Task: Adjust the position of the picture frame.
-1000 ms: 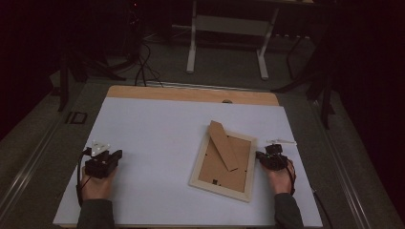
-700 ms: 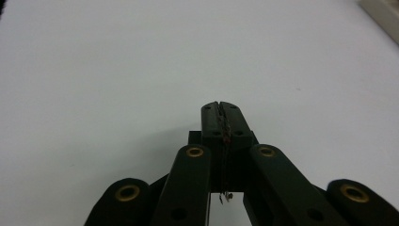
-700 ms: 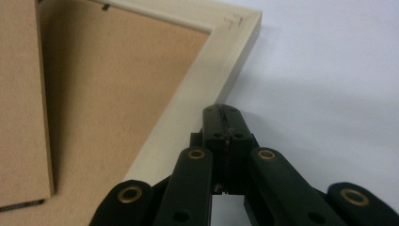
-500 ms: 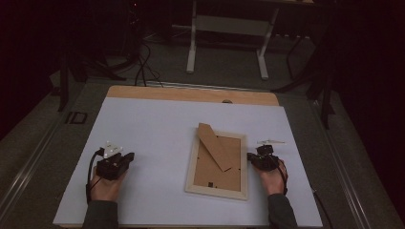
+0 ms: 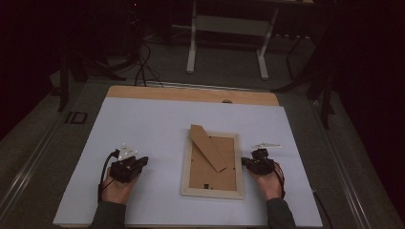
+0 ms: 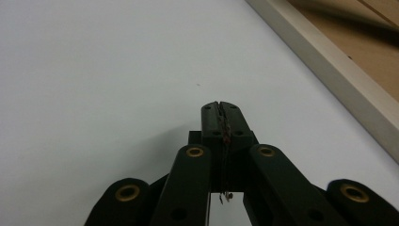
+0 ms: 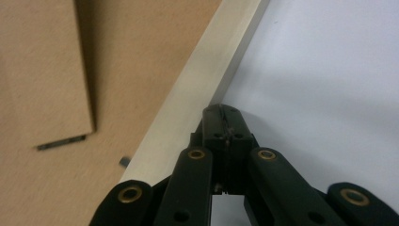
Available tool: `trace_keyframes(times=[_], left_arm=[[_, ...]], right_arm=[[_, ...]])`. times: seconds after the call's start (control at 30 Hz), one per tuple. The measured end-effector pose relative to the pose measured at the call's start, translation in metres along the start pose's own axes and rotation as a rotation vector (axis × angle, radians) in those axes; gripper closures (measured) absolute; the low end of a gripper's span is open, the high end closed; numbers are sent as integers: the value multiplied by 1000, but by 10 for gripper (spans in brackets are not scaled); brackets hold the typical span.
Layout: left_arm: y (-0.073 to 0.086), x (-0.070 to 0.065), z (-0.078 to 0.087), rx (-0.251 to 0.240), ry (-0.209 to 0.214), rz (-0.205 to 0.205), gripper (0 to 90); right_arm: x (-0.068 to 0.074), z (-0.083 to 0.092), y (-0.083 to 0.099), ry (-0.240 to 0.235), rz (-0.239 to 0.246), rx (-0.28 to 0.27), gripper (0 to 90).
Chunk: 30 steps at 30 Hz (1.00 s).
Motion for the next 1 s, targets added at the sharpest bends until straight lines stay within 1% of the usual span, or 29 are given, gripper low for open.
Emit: trace_keyframes(times=[0.13, 0.2, 0.4, 0.53, 0.67, 0.7, 0.8, 0.83, 0.9, 1.0], left_arm=[[2, -14, -6, 18, 34, -29, 900], [3, -21, -9, 25, 47, -37, 900], [7, -37, -18, 59, 79, -75, 900], [9, -44, -21, 65, 93, -85, 900], [11, -50, -24, 82, 108, -99, 900], [13, -52, -24, 93, 114, -101, 900], [15, -58, -27, 103, 129, -108, 900], [16, -59, -27, 99, 119, -110, 900], [16, -58, -26, 101, 122, -102, 900], [16, -58, -26, 101, 117, -102, 900]], right_arm=[[7, 0, 1, -17, 15, 5, 900], [11, -1, 1, -25, 19, 6, 900], [21, -6, -3, -44, 33, 5, 900], [26, -9, -6, -55, 38, 10, 900], [31, -12, -9, -62, 44, 12, 900], [32, -14, -10, -63, 46, 13, 900], [37, -16, -13, -64, 62, 17, 900], [38, -17, -14, -64, 66, 22, 900], [39, -19, -17, -52, 72, 23, 900], [40, -19, -21, -54, 65, 17, 900]])
Point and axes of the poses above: each handheld gripper's, and its own axes: z roughly backward along the jaws, y roughly out of its underside, x roughly to its left, the point moved 7 cm from there along -z, roughly forward along the jaws, and after that the axes turned 6 degrees about z, right-handed, at the moved point
